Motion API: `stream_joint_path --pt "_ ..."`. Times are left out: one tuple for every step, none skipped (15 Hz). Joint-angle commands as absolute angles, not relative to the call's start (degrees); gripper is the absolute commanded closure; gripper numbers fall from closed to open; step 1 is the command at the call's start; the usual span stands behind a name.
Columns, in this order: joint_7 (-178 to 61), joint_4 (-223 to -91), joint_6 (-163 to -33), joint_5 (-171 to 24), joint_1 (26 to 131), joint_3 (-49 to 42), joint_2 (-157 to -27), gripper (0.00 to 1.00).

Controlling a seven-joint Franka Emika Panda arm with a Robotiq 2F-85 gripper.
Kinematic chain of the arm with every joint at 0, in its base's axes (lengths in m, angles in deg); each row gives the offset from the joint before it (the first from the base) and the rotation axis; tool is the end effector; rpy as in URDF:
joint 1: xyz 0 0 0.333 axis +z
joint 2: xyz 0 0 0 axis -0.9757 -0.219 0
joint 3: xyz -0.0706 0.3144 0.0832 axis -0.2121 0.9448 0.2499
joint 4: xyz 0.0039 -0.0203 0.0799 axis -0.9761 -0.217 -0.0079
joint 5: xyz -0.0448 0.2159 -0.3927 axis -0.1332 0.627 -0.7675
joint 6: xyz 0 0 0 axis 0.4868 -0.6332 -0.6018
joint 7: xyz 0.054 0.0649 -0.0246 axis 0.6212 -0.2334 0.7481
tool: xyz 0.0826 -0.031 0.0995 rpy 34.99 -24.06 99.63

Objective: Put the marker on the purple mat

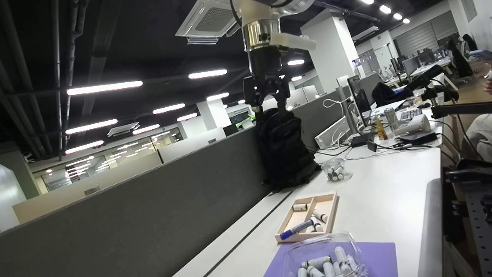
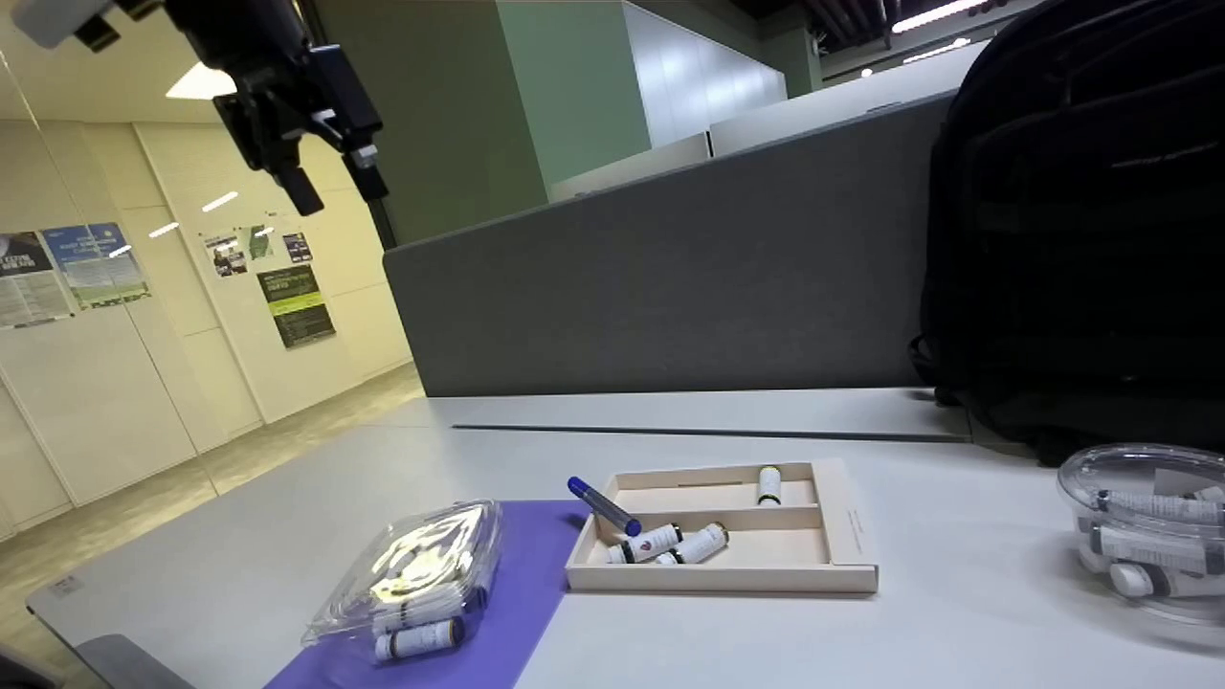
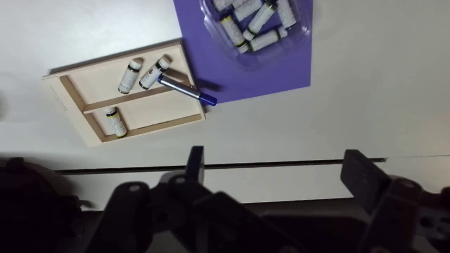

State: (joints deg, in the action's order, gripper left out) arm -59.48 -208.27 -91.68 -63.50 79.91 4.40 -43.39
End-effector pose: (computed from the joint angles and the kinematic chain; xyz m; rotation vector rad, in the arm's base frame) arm 0.4543 0.0581 0.4705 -3.0170 0.0188 -0.4325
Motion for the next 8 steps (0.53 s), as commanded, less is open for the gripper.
stream_joint_path --pt "-61.29 -206.20 -99.82 -67.33 77.99 3.51 -52.93 0.00" --pt "-63.55 -205.33 -101.77 -67.80 78.22 2.74 -56.13 0.00" --pt "-65.46 -204.47 -103.47 -67.98 78.43 2.13 -59.05 0.00" --pt "-68.88 -203.02 -104.06 -66.89 79.38 0.99 -62.51 0.00" --pt "-74.02 -201.55 -103.40 -64.74 80.77 -0.43 -65.68 0.00" --pt "-78.28 -200.15 -102.32 -63.13 81.35 -1.10 -68.31 0.00" --pt "-82.67 -198.85 -101.74 -60.87 81.81 -1.59 -70.73 0.00" --pt "-87.23 -197.32 -101.00 -58.58 81.95 -1.79 -73.19 0.00"
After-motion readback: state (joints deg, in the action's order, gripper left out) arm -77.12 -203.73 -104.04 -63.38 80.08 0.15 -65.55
